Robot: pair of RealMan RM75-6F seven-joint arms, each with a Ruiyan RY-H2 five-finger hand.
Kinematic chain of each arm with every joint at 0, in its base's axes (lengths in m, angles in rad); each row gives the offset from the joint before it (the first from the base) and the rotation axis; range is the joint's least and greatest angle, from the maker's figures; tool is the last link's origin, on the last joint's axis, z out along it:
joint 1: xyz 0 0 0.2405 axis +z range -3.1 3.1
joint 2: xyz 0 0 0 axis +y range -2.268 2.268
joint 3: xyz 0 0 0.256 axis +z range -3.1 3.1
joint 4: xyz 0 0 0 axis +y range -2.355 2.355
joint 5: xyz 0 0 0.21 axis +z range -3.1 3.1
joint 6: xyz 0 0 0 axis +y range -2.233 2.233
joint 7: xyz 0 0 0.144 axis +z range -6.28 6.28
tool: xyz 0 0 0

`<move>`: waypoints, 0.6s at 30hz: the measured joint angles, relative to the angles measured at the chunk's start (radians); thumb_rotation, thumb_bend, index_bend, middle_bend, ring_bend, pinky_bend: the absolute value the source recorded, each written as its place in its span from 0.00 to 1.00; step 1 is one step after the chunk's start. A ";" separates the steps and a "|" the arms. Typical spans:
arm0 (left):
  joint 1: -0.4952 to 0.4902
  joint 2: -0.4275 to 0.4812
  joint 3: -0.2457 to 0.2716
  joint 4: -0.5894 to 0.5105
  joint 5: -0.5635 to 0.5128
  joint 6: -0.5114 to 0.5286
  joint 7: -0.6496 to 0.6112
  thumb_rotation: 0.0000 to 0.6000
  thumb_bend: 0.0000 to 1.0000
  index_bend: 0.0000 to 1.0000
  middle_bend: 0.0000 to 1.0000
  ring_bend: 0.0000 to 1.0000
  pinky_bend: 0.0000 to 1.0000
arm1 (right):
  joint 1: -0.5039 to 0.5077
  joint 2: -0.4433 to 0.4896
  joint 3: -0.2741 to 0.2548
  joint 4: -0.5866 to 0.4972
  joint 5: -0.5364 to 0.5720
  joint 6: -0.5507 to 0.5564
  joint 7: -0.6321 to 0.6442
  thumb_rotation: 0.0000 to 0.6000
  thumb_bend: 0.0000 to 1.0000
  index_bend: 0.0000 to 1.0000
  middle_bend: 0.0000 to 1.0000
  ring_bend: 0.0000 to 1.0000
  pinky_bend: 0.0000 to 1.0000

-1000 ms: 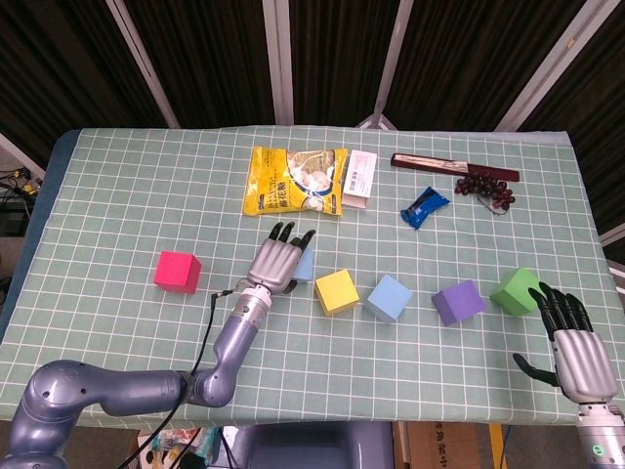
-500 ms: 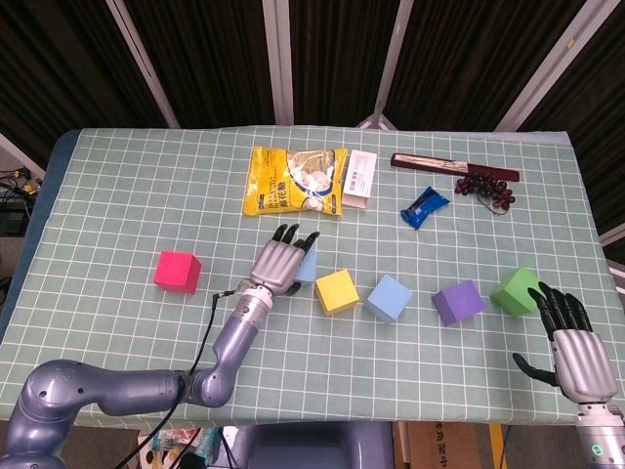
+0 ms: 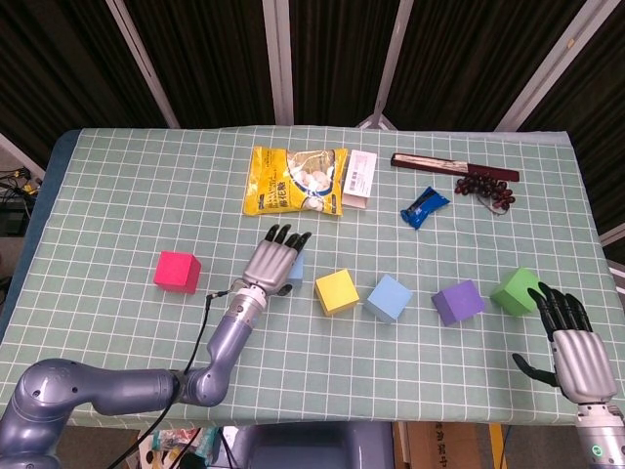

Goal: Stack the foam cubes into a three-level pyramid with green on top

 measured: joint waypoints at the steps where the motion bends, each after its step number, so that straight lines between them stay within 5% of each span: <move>1: 0.001 0.002 0.000 -0.003 0.000 0.002 0.000 1.00 0.25 0.00 0.07 0.00 0.00 | 0.000 0.000 -0.001 0.000 -0.001 0.000 0.000 1.00 0.22 0.00 0.00 0.00 0.02; 9: 0.018 0.039 0.002 -0.059 0.003 0.022 -0.007 1.00 0.08 0.00 0.00 0.00 0.00 | -0.001 0.002 -0.002 0.000 -0.002 0.001 0.001 1.00 0.22 0.00 0.00 0.00 0.02; 18: 0.079 0.150 0.003 -0.223 0.083 0.099 -0.063 1.00 0.07 0.00 0.00 0.00 0.00 | 0.000 -0.001 -0.001 0.001 -0.004 0.002 -0.003 1.00 0.22 0.00 0.00 0.00 0.02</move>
